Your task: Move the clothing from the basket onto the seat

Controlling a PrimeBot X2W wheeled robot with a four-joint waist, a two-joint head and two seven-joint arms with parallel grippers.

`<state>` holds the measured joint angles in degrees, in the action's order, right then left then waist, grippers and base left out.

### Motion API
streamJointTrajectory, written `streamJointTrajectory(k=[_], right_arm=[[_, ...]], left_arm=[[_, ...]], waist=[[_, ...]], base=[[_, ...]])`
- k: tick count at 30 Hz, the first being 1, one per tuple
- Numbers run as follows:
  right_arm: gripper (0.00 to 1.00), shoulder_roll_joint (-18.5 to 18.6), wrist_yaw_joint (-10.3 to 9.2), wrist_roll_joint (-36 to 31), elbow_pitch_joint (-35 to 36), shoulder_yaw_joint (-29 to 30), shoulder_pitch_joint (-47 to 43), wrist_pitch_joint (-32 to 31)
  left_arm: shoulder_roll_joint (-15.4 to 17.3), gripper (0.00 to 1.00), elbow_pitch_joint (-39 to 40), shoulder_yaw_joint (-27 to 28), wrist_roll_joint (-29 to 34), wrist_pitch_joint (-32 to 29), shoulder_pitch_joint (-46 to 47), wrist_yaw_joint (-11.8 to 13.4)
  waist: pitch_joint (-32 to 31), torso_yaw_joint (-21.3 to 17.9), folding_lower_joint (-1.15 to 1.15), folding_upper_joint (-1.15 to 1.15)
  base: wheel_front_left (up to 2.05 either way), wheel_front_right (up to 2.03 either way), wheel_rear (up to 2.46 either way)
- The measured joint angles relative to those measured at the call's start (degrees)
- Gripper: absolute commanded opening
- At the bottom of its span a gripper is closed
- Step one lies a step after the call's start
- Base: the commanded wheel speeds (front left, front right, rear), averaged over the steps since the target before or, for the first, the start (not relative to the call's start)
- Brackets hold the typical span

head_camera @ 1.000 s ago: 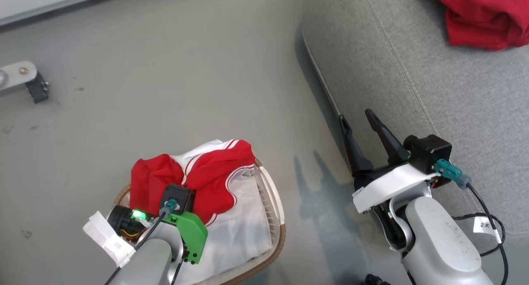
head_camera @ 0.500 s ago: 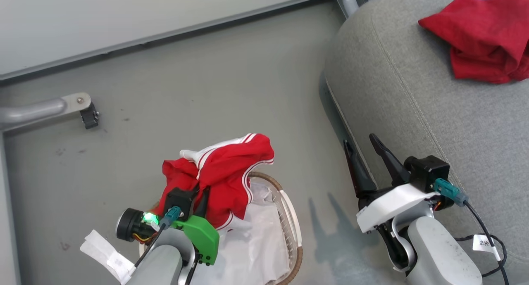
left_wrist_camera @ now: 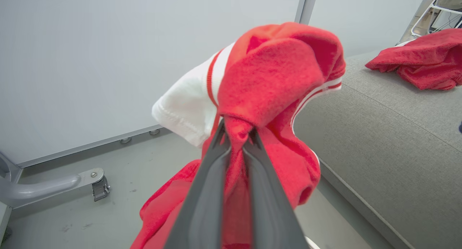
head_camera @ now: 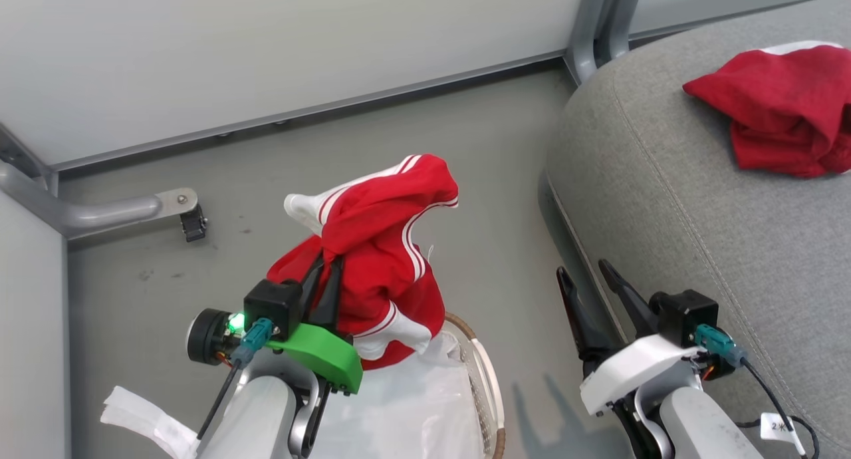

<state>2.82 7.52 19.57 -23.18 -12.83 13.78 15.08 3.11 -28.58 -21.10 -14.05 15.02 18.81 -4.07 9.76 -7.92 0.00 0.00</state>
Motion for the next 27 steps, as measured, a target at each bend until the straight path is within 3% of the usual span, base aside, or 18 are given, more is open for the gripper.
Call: streamJointTrajectory(k=[18, 23, 27], right_arm=[[1.0, 0.0, 0.0, -0.26, -1.62, -1.88, -5.77, 0.0], [1.0, 0.03, 0.0, 0.82, -0.05, -5.55, -4.79, 0.0], [1.0, 0.12, 0.0, 4.79, 3.02, -12.3, -1.61, 0.0]], left_arm=[[-0.22, 0.0, 15.1, 0.44, -2.91, 0.0, -1.45, 0.05], [-0.22, 0.0, 15.84, -1.09, -3.63, 0.0, -1.45, 0.08], [-0.22, 0.0, 16.02, -2.53, -4.11, 0.01, -1.44, 0.13]], waist=[[-5.5, 2.94, 0.0, 0.0], [-5.6, 3.58, 0.0, 0.0], [-5.39, 4.46, 0.0, 0.0]], base=[[0.0, 0.0, 0.0], [0.0, 0.0, 0.0], [0.0, 0.0, 0.0]])
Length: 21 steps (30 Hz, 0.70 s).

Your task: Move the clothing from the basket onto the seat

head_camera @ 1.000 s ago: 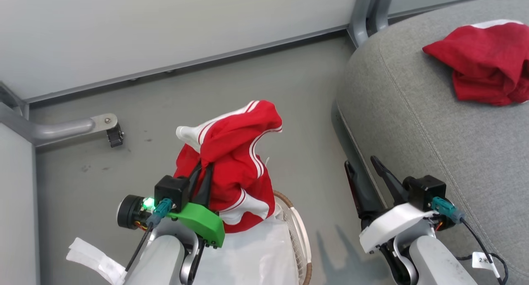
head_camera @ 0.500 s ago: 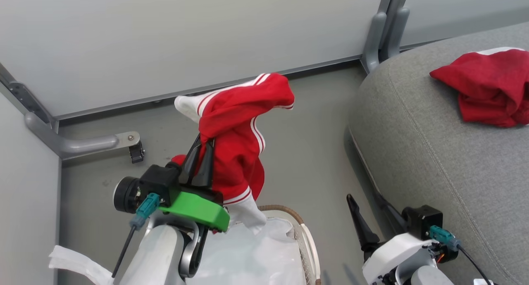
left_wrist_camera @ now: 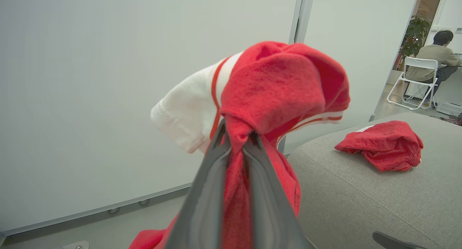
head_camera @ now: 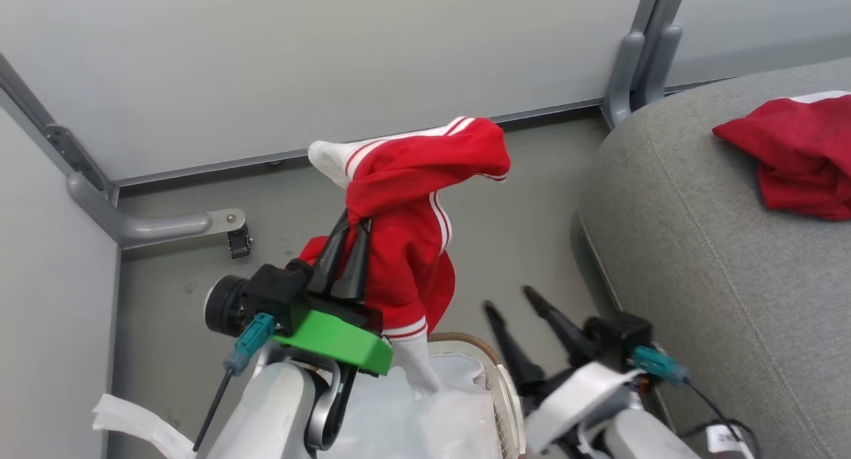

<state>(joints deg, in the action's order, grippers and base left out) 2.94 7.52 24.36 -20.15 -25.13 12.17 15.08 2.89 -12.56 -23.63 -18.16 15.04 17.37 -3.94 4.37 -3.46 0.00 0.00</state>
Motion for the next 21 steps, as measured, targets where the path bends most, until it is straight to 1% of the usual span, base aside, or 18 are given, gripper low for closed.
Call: streamJointTrajectory(k=[2, 5, 8, 15, 20, 21], right_arm=[[1.0, 0.22, 0.0, 2.93, 1.75, -5.69, 2.35, 0.01], [1.0, 0.56, 0.01, 4.61, 3.66, -10.14, 5.72, 0.01], [1.0, 0.65, 0.0, 4.8, 3.47, -11.4, 8.08, 0.0], [1.0, -0.01, 0.01, 1.56, -1.77, -14.69, 13.93, 0.0], [1.0, -0.03, 0.0, 1.47, -4.71, -15.71, 16.58, 0.0], [0.85, -0.08, 0.01, 1.72, -5.11, -15.72, 17.09, 0.01]], left_arm=[[-0.04, 0.0, 0.01, -0.75, -0.4, -0.01, 0.06, 0.0], [-0.02, 0.0, -0.07, -1.55, -0.92, -0.01, 0.26, 0.02], [-0.03, 0.0, -0.07, -2.3, -1.1, -0.01, 0.33, 0.13], [-0.03, 0.0, 0.26, -4.74, -2.08, -0.01, 1.38, 0.26], [-0.02, 0.0, 0.62, -7.27, -2.79, -0.01, 1.86, 0.26], [-0.02, 0.0, 0.66, -7.73, -3.12, -0.01, 1.97, 0.25]], waist=[[0.2, 0.62, 0.0, 0.0], [0.5, 1.53, 0.0, 0.0], [0.94, 2.27, 0.0, 0.0], [1.9, 4.07, 0.0, 0.0], [2.62, 5.46, 0.0, 0.0], [2.77, 5.74, 0.0, 0.0]], base=[[0.0, 0.0, 0.0], [0.0, 0.0, 0.0], [0.0, 0.0, 0.0], [0.0, 0.0, 0.0], [0.0, 0.0, 0.0], [0.0, 0.0, 0.0]])
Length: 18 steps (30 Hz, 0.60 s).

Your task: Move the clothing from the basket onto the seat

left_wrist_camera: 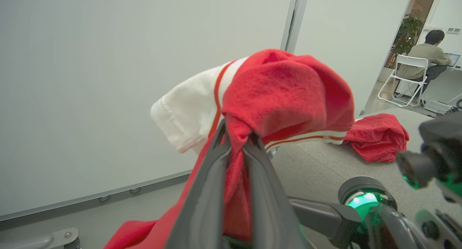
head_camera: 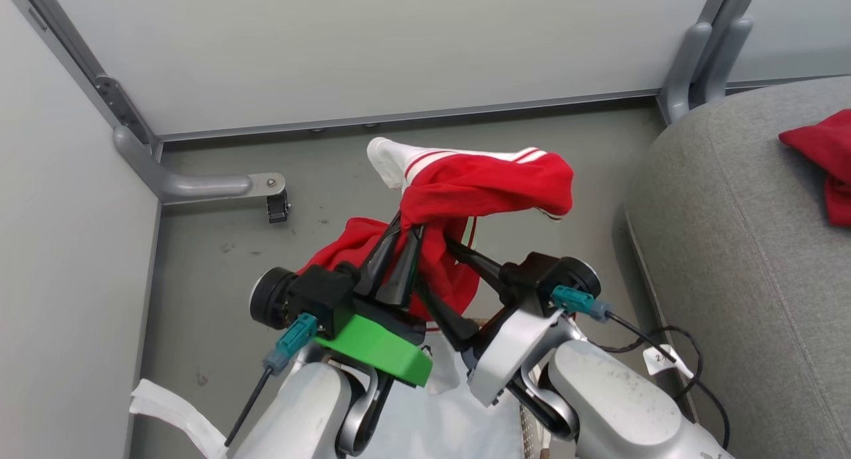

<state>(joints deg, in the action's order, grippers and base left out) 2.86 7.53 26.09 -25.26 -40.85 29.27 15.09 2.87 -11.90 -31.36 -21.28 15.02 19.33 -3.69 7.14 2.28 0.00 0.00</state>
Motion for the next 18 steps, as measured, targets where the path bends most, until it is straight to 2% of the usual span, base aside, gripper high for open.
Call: streamJointTrajectory(k=[1, 2, 5, 6, 7, 8, 13, 18], right_arm=[[0.21, -0.04, 0.0, 0.05, -0.46, 0.2, 0.43, -0.01], [0.0, -0.02, 0.0, 0.04, -0.7, 0.46, 0.69, -0.01], [0.0, -0.03, 0.0, 0.0, -0.12, 2.77, 0.81, 0.0], [0.0, -0.02, 0.0, 0.02, 0.08, 3.08, 0.79, 0.0], [0.0, -0.08, 0.0, -0.01, 0.27, 3.38, 0.7, -0.01], [0.0, -0.1, 0.0, -0.22, 0.51, 3.67, 0.53, -0.01], [0.0, 0.02, -0.01, -1.93, 1.72, 5.71, -1.92, -0.01], [0.0, -0.02, -0.01, -3.18, 3.9, 7.32, -4.19, -0.02]], left_arm=[[0.0, 0.0, 0.09, -0.34, -0.15, 0.0, 0.09, 0.0], [0.01, 0.0, 0.33, -0.59, -0.15, 0.0, 0.15, -0.02], [-0.01, 0.0, 1.23, -1.04, 0.77, 0.0, 0.57, -0.27], [-0.01, 0.04, 1.43, -0.88, 0.77, 0.0, 0.57, -0.26], [0.01, 0.44, 1.66, -0.57, 0.83, 0.0, 0.56, -0.26], [0.01, 1.0, 1.66, -0.35, 0.94, 0.01, 0.56, -0.27], [0.0, 1.0, 1.55, 1.33, 3.14, 0.02, 0.39, -0.32], [0.02, 1.0, 0.35, 4.11, 5.3, 0.1, -0.85, -0.83]], waist=[[0.15, 0.23, 0.0, 0.0], [0.27, 0.37, 0.0, 0.0], [0.72, 0.55, 0.0, 0.0], [0.8, 0.43, 0.0, 0.0], [0.88, 0.21, 0.0, 0.0], [0.94, -0.13, 0.0, 0.0], [1.14, -2.62, 0.0, 0.0], [1.36, -7.16, 0.0, 0.0]], base=[[0.0, 0.0, 0.0], [0.0, 0.0, 0.0], [0.0, 0.0, 0.0], [0.0, 0.0, 0.0], [0.0, 0.0, 0.0], [0.0, 0.0, 0.0], [0.0, 0.0, 0.0], [0.0, 0.0, 0.0]])
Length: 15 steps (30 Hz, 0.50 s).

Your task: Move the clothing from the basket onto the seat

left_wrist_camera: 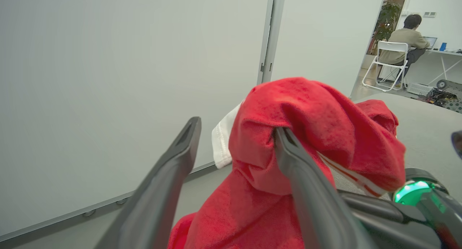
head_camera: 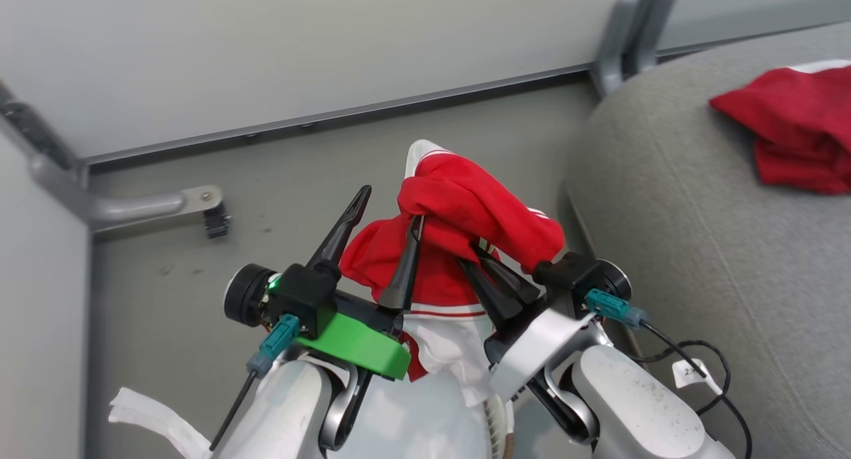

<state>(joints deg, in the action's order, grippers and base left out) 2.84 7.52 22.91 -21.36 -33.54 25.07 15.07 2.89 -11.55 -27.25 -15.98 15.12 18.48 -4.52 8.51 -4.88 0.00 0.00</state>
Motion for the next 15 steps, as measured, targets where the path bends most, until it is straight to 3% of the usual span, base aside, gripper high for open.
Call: streamJointTrajectory(k=[15], right_arm=[[0.0, 0.11, 0.0, -1.46, 2.77, 8.44, -5.74, 0.0]], left_arm=[[-0.12, 1.0, -2.14, 3.21, 2.92, 0.0, -0.96, -2.01]], waist=[[1.11, -18.26, 0.0, 0.0]], base=[[0.0, 0.0, 0.0]])
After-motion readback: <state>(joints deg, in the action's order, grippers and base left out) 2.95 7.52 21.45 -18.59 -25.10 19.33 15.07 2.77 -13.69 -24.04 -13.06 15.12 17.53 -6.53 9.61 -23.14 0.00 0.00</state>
